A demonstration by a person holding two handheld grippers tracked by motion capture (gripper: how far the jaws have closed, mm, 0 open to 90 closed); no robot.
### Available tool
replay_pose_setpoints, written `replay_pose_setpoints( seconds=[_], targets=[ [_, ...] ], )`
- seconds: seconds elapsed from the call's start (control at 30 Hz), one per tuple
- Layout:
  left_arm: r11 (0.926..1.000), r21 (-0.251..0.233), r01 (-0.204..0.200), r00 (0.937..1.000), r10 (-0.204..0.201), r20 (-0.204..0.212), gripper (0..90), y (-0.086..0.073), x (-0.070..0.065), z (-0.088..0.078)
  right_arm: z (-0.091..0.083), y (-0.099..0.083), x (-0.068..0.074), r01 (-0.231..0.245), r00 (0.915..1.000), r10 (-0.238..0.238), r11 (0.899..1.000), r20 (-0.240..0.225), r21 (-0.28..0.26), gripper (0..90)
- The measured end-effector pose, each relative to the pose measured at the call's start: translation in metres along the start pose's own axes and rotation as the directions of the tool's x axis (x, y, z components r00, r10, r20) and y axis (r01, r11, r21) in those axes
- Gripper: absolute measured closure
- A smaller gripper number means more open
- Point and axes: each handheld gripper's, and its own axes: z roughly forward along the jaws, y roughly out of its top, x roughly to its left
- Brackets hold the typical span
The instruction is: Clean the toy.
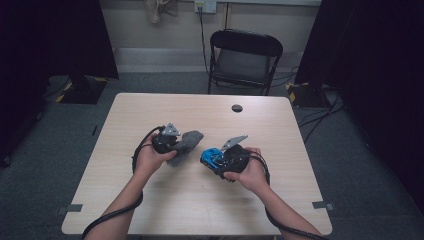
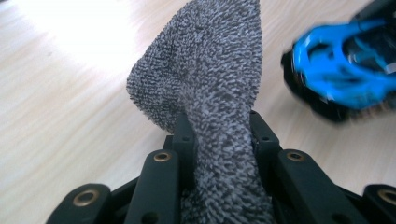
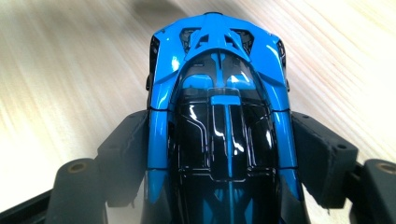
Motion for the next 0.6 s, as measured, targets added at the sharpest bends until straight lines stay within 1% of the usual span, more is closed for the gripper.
replay_pose_setpoints(
  seconds=[0.03,0.07,0.1,0.13,0.17,0.23,0.27,0.3,0.33,0.37,0.4,0.43,0.47,0.53,0.57,0.6],
  targets=[
    [1.0000,-0.001,0.003,0.9999,-0.003,0.013,70.5,0.002,-0.001,0.003,0.000,0.001,0.002,0.004,1.0000,-0.004,1.000,-0.004,-0.001,26.3],
    [1.0000,-0.006,-0.007,0.9997,0.007,0.025,70.5,0.004,-0.002,0.006,0.001,0.001,0.003,0.006,1.0000,-0.006,1.000,-0.007,0.000,26.3],
    [1.0000,-0.003,-0.002,0.9991,0.003,0.042,70.5,0.006,-0.003,0.009,0.001,0.002,0.004,0.011,0.9999,-0.011,1.000,-0.001,-0.001,26.3],
    [1.0000,0.003,-0.004,0.9983,0.004,0.058,70.5,0.006,-0.006,0.013,0.001,0.002,0.004,0.016,0.9999,-0.016,1.000,-0.006,-0.003,26.3],
    [0.9997,0.014,-0.021,0.9972,0.020,0.072,70.4,0.007,-0.008,0.016,0.002,0.002,0.004,0.011,0.9999,-0.011,1.000,-0.009,0.000,26.3],
    [0.9994,0.016,-0.031,0.9948,0.030,0.097,70.3,0.008,-0.011,0.021,0.002,0.002,0.003,0.013,0.9999,-0.013,1.000,-0.006,0.001,26.3],
    [0.9992,0.020,-0.035,0.9943,0.033,0.102,70.1,0.008,-0.013,0.023,0.002,0.002,0.003,0.015,0.9999,-0.015,1.000,0.000,0.003,26.3],
    [0.9987,0.027,-0.044,0.9943,0.041,0.099,69.6,0.007,-0.014,0.024,0.003,0.002,0.002,0.014,0.9999,-0.014,1.000,0.006,0.004,26.3],
    [0.9982,0.032,-0.050,0.9946,0.046,0.093,69.1,0.006,-0.014,0.026,0.003,0.001,0.001,0.008,1.0000,-0.008,1.000,0.002,0.004,26.3],
    [0.9979,0.041,-0.049,0.9953,0.046,0.086,68.6,0.004,-0.015,0.028,0.004,0.001,0.000,0.002,1.0000,-0.002,1.000,0.000,0.006,26.3],
    [0.9971,0.053,-0.054,0.9959,0.050,0.076,67.8,0.003,-0.015,0.029,0.004,0.000,-0.001,0.006,0.9999,-0.007,1.000,0.010,0.010,26.3],
    [0.9969,0.059,-0.052,0.9966,0.048,0.067,65.9,0.001,-0.015,0.030,0.005,-0.001,-0.001,0.007,0.9999,-0.007,1.000,0.009,0.016,26.3],
    [0.9974,0.058,-0.042,0.9970,0.039,0.067,62.2,-0.002,-0.015,0.031,0.006,-0.002,-0.001,0.002,1.0000,-0.002,1.000,0.005,0.018,26.3],
    [0.9973,0.070,-0.020,0.9974,0.015,0.071,58.1,-0.006,-0.014,0.032,0.007,-0.004,-0.002,0.004,1.0000,-0.004,1.000,0.006,0.027,26.3],
    [0.9978,0.067,-0.008,0.9974,0.003,0.072,54.0,-0.008,-0.015,0.033,0.008,-0.005,-0.002,0.000,1.0000,0.000,1.000,0.003,0.026,26.3],
    [0.9983,0.059,-0.005,0.9971,0.001,0.076,49.4,-0.009,-0.014,0.032,0.009,-0.006,-0.002,0.000,1.0000,0.000,1.000,0.004,0.027,26.3]
  ],
)
